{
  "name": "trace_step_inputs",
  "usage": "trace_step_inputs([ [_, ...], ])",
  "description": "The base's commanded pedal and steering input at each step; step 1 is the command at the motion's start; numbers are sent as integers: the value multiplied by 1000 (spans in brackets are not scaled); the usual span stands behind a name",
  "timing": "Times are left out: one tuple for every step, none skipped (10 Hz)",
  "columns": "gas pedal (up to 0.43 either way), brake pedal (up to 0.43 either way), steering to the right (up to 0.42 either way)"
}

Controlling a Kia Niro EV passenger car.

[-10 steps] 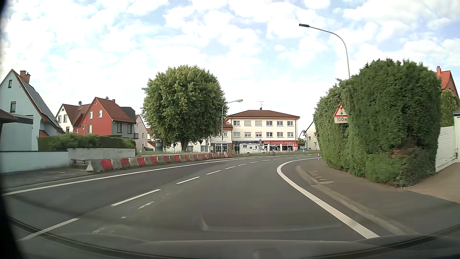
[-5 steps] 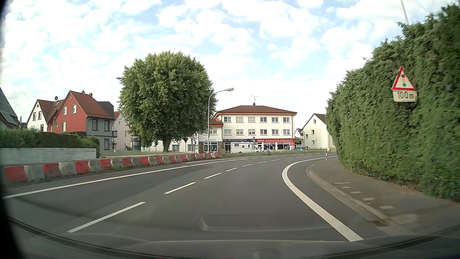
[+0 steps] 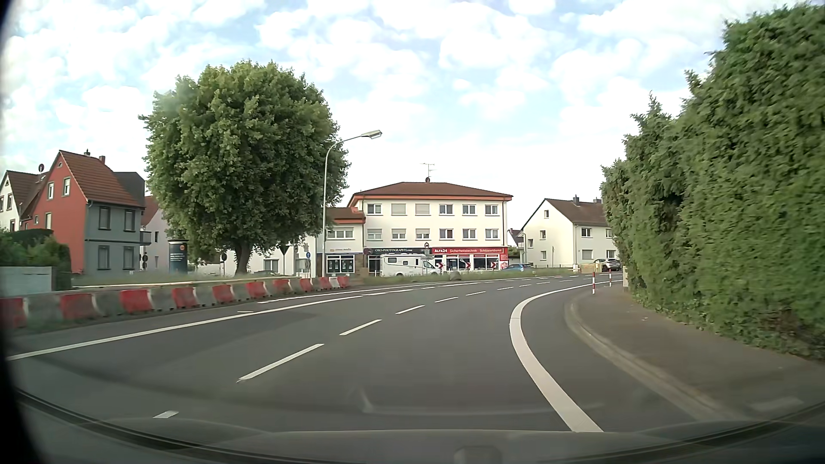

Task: Follow the waypoints while adhering to traffic rules and regulations

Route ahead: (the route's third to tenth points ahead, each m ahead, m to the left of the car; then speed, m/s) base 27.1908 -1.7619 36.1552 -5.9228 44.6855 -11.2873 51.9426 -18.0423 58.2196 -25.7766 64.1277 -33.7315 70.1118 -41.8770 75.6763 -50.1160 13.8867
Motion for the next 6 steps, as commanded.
trace_step_inputs([
  [0, 30, 53],
  [0, 30, 56],
  [0, 30, 58],
  [0, 30, 59],
  [0, 30, 62],
  [0, 30, 65],
])
